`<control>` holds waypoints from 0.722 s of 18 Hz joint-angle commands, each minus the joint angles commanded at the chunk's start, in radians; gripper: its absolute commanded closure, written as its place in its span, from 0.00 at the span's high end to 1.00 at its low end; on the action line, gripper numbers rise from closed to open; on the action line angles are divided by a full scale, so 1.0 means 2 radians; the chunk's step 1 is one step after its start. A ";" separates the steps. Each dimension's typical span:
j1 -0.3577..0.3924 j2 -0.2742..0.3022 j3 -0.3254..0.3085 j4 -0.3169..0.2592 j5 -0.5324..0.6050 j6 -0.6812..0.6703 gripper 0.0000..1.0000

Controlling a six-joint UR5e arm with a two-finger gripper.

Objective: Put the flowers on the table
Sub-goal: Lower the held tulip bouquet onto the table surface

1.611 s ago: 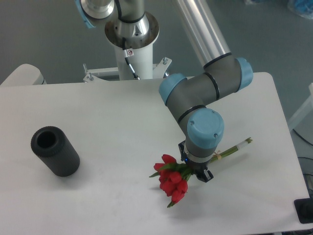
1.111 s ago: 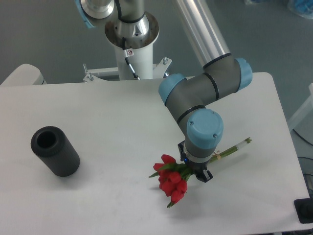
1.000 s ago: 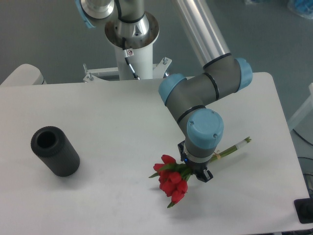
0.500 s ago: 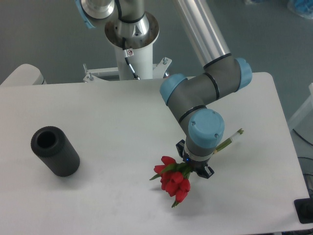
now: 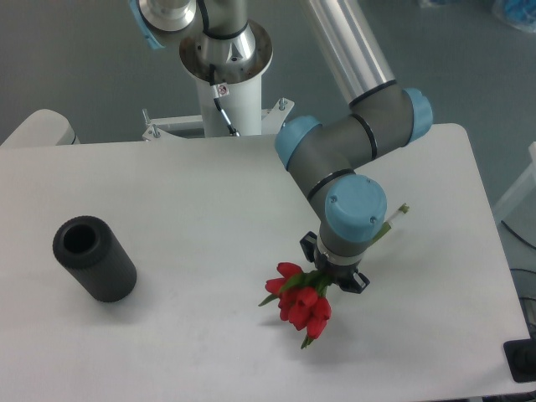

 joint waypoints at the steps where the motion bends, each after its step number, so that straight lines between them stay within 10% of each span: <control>1: -0.001 -0.002 -0.001 0.002 -0.002 -0.003 0.03; 13: -0.025 -0.024 -0.047 0.076 -0.019 -0.104 0.09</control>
